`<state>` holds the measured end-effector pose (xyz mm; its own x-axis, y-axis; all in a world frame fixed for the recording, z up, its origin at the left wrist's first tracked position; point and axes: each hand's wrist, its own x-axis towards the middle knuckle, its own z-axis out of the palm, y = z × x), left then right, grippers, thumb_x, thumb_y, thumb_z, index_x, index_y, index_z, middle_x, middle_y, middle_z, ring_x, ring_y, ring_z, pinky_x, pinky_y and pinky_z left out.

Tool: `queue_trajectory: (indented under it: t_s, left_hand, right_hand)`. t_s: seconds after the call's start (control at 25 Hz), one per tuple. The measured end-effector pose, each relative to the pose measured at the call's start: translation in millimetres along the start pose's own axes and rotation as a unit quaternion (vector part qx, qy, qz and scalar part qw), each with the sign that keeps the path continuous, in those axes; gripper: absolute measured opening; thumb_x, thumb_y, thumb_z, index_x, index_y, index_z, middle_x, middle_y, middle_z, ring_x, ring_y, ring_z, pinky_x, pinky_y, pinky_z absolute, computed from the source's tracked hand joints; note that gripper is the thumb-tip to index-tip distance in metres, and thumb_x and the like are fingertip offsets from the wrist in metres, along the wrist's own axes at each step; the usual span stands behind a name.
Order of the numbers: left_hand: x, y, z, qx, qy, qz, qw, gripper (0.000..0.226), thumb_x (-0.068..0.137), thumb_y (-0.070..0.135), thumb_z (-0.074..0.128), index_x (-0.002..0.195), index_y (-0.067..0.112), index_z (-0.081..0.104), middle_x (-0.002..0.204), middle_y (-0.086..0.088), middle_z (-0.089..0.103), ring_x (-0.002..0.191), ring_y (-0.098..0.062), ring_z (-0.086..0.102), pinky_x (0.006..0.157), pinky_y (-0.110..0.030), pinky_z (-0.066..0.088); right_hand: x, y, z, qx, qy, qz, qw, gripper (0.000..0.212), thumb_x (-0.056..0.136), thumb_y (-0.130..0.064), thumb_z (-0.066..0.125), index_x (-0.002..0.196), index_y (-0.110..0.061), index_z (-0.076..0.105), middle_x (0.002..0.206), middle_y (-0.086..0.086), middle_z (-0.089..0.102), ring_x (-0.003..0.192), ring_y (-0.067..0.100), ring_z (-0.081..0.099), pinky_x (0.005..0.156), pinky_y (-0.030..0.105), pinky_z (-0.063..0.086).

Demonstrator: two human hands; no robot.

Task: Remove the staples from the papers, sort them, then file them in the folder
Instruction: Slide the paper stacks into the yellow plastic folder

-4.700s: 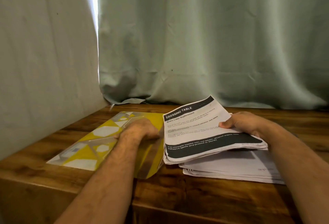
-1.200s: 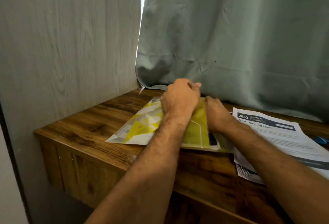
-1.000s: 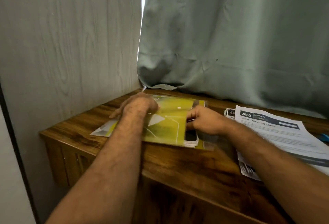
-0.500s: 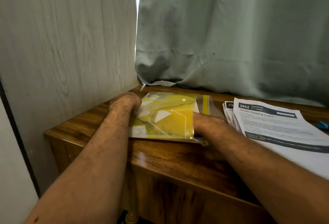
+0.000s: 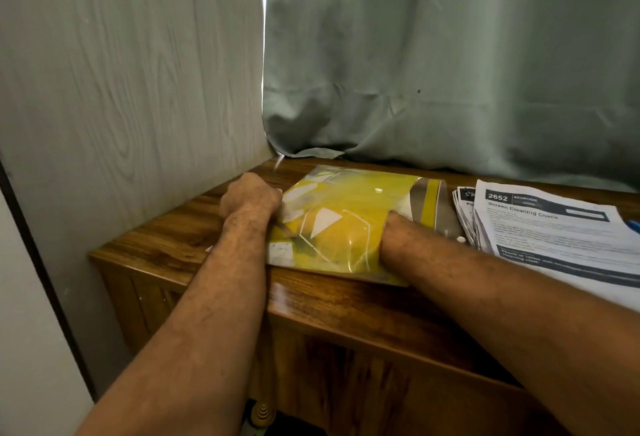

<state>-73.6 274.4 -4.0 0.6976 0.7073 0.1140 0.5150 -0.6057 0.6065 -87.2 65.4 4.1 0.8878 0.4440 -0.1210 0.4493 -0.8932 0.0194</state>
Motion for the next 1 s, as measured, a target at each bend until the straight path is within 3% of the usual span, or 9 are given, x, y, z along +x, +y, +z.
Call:
queue_trajectory:
  t_s: [0.16,0.32,0.48,0.56,0.64,0.72,0.8,0.88,1.0]
  left_hand:
    - [-2,0,7,-0.009,0.003,0.034,0.999,0.047,0.088,0.052,0.068,0.121,0.019,0.069,0.123,-0.008,0.067,0.112,-0.029,0.062,0.077,-0.037,0.043]
    - [-4,5,8,0.000,0.005,0.005,1.000,0.045,0.094,0.041,0.063,0.128,0.013,0.062,0.134,-0.013,0.060,0.124,-0.033,0.054,0.098,-0.043,0.043]
    - [-13,12,8,0.035,0.000,0.000,0.999,0.048,0.097,0.041,0.056,0.135,0.012,0.055,0.143,-0.013,0.051,0.133,-0.033,0.043,0.109,-0.047,0.036]
    - [-14,11,4,0.040,0.011,-0.006,0.999,0.047,0.097,0.042,0.055,0.134,0.012,0.056,0.142,-0.013,0.053,0.132,-0.033,0.045,0.106,-0.047,0.038]
    - [-15,8,1,0.045,0.021,-0.017,0.999,0.047,0.097,0.044,0.053,0.131,0.012,0.058,0.138,-0.014,0.056,0.127,-0.034,0.050,0.100,-0.045,0.042]
    - [-18,8,-1,0.042,0.018,-0.013,0.999,0.048,0.097,0.045,0.049,0.129,0.011,0.059,0.135,-0.014,0.058,0.123,-0.034,0.052,0.094,-0.044,0.043]
    - [-20,10,-2,0.033,0.011,-0.014,0.999,0.048,0.098,0.045,0.043,0.127,0.010,0.060,0.131,-0.014,0.059,0.115,-0.032,0.055,0.087,-0.042,0.041]
    - [-21,11,-4,0.020,0.013,-0.019,1.000,0.048,0.099,0.044,0.040,0.124,0.009,0.061,0.121,-0.014,0.060,0.099,-0.030,0.052,0.083,-0.040,0.040]
    - [-20,9,-2,0.008,0.013,-0.026,1.000,0.048,0.099,0.045,0.040,0.120,0.008,0.061,0.119,-0.014,0.060,0.097,-0.029,0.051,0.088,-0.040,0.044]
  right_hand:
    - [-8,1,-18,0.055,-0.015,0.041,0.998,0.046,0.102,-0.038,0.047,0.138,-0.009,0.049,0.144,0.011,0.047,0.131,0.027,0.046,0.105,0.034,0.038]
    - [-7,11,-11,0.083,-0.043,0.088,0.992,0.062,0.088,-0.060,0.057,0.128,-0.014,0.054,0.135,0.007,0.054,0.115,0.027,0.053,0.099,0.040,0.042]
    - [-2,10,-2,0.110,-0.032,0.107,0.988,0.059,0.095,-0.045,0.056,0.139,-0.007,0.046,0.141,0.011,0.048,0.127,0.030,0.048,0.102,0.038,0.040]
    - [-2,12,-3,0.142,-0.014,0.119,0.983,0.054,0.094,-0.046,0.058,0.131,-0.008,0.051,0.129,0.010,0.054,0.117,0.028,0.053,0.092,0.035,0.042]
    - [12,18,-1,0.139,0.057,0.120,0.981,0.048,0.090,-0.049,0.059,0.118,-0.011,0.060,0.111,0.006,0.059,0.101,0.026,0.058,0.085,0.035,0.047]
    - [25,21,1,0.150,0.112,0.124,0.974,0.039,0.087,-0.046,0.060,0.110,-0.015,0.064,0.110,0.007,0.064,0.095,0.028,0.061,0.080,0.035,0.051]
    - [34,23,-1,0.231,0.141,0.147,0.951,0.027,0.088,-0.034,0.062,0.105,-0.014,0.066,0.109,0.010,0.067,0.092,0.029,0.063,0.068,0.030,0.050]
    - [32,25,-5,0.355,0.156,0.170,0.906,0.015,0.091,-0.018,0.062,0.102,-0.007,0.065,0.102,0.013,0.065,0.086,0.028,0.062,0.055,0.027,0.044]
    - [28,34,-4,0.503,0.156,0.186,0.829,0.003,0.088,-0.005,0.063,0.092,-0.005,0.062,0.093,0.013,0.066,0.073,0.023,0.061,0.051,0.029,0.048]
